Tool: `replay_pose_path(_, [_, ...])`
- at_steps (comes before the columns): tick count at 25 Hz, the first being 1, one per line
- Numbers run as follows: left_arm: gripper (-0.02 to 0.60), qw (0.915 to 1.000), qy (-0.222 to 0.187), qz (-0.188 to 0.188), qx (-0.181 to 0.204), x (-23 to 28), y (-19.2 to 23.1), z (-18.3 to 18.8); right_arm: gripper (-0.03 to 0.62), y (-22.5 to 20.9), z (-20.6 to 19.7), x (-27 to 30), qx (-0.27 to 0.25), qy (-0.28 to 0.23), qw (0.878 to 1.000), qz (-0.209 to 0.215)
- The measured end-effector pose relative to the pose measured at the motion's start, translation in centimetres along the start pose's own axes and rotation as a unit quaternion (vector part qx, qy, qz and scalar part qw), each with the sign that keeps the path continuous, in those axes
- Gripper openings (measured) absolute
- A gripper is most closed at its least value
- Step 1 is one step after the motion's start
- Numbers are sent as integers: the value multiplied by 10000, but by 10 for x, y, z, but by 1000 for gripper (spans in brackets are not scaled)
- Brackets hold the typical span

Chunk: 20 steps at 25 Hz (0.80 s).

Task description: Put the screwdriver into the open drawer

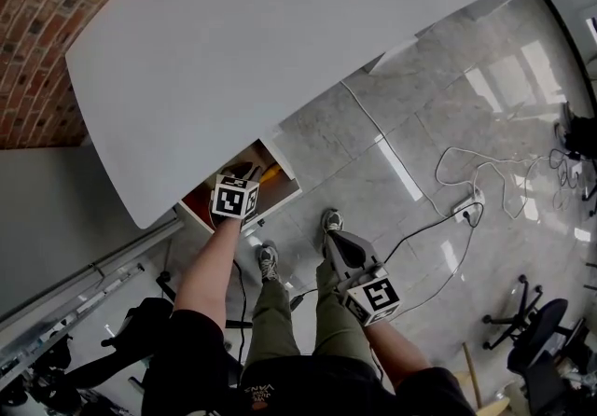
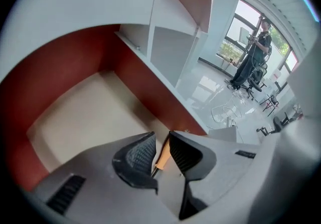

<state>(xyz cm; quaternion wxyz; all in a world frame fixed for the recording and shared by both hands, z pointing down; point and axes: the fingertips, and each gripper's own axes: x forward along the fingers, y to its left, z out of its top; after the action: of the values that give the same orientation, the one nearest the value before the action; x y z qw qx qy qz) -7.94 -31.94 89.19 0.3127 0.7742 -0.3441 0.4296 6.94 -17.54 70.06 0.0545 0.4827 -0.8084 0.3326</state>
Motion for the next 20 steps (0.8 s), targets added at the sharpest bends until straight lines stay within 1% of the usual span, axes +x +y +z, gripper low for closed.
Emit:
replay_pose_path(3, [80,9997,-195,-109,18,-17,-11,3,-5,11,9,0,-71,-45,10000,43])
replay_pose_path(7, [38,9985,-525,-147,36,-47,-21,8,-5,25,23,-4,-215,-127,9997,40])
replay_pose_path(10, [15,9968,-729,-120,303,-76,-30,10,-5,37,34,-8,-281,-204,9994,12])
replay_pose_path(12, [9,9953,-878,-107,391,-97,-34,10,-5,47,41,-10,-327,-264,9991,9])
replay_pose_path(15, [8,9924,-1178,-130,338,-131,-40,12,-6,63,51,-13,-418,-312,9986,-6])
replay_pose_path(20, [8,9852,-1655,-179,404,-187,-52,19,-5,92,65,-21,-598,-391,9974,-8])
